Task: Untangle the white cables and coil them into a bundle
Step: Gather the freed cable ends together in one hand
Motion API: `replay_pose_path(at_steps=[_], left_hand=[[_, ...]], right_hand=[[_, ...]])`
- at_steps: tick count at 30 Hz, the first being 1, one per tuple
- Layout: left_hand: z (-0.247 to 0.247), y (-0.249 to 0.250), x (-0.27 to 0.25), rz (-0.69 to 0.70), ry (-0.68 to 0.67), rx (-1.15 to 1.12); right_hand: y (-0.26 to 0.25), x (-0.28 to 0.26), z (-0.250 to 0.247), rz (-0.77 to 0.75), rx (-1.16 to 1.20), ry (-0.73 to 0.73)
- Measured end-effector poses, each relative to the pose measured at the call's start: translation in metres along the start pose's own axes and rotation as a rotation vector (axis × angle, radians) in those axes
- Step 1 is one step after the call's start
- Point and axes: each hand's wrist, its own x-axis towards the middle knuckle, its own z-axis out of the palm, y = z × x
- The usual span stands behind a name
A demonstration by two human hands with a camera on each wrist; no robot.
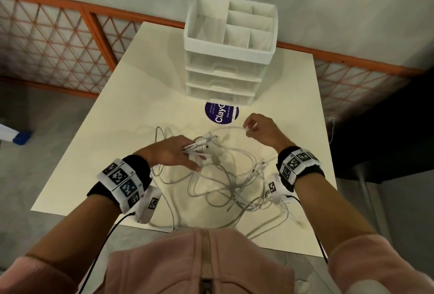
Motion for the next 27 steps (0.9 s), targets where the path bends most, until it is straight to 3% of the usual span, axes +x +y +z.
replay_pose_path(at_steps=[6, 10, 12, 18, 27], left_hand=[[-0.005, 0.003, 0.002, 0.022, 0.344, 0.041], [-0.004, 0.017, -0.003, 0.145, 0.439, -0.237], [-0.003, 0.026, -0.006, 0.207, 0.502, -0.339], [0.000, 0.050, -0.012, 0.352, 0.648, -0.505], [0.006, 0.050, -0.005, 0.360, 0.723, -0.484]], right_hand=[[-0.070, -0.005, -0.039, -0.119, 0.208, -0.293], [-0.110, -0.020, -0.051, -0.215, 0.255, -0.400], [-0.124, -0.025, -0.048, -0.230, 0.361, -0.371], [-0.144, -0.034, -0.033, -0.174, 0.789, -0.106], [-0.155, -0.039, -0.027, -0.208, 0.693, -0.008]])
